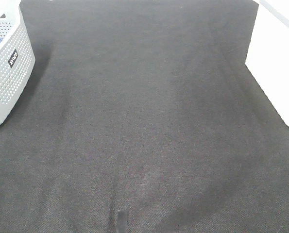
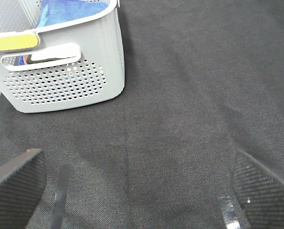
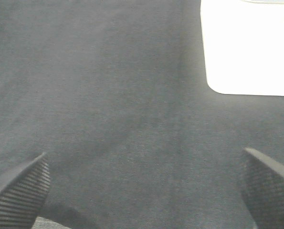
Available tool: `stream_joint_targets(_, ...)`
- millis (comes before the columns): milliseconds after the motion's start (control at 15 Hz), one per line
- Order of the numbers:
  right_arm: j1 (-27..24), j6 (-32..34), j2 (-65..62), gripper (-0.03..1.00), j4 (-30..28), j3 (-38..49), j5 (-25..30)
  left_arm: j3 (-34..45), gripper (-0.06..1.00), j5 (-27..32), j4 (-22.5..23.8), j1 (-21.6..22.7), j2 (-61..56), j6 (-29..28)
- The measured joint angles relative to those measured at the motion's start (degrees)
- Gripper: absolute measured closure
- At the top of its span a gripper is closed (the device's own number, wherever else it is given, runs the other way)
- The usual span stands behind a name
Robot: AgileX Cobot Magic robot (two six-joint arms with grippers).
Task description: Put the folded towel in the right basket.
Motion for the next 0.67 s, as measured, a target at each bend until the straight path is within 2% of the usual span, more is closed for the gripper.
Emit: stream_joint_targets(667, 0.0, -0.1, 0.0, -0.01, -0.2, 0.0, 0.0, 0.0, -0.05, 0.0, 0.0, 0.0, 0.0, 0.0)
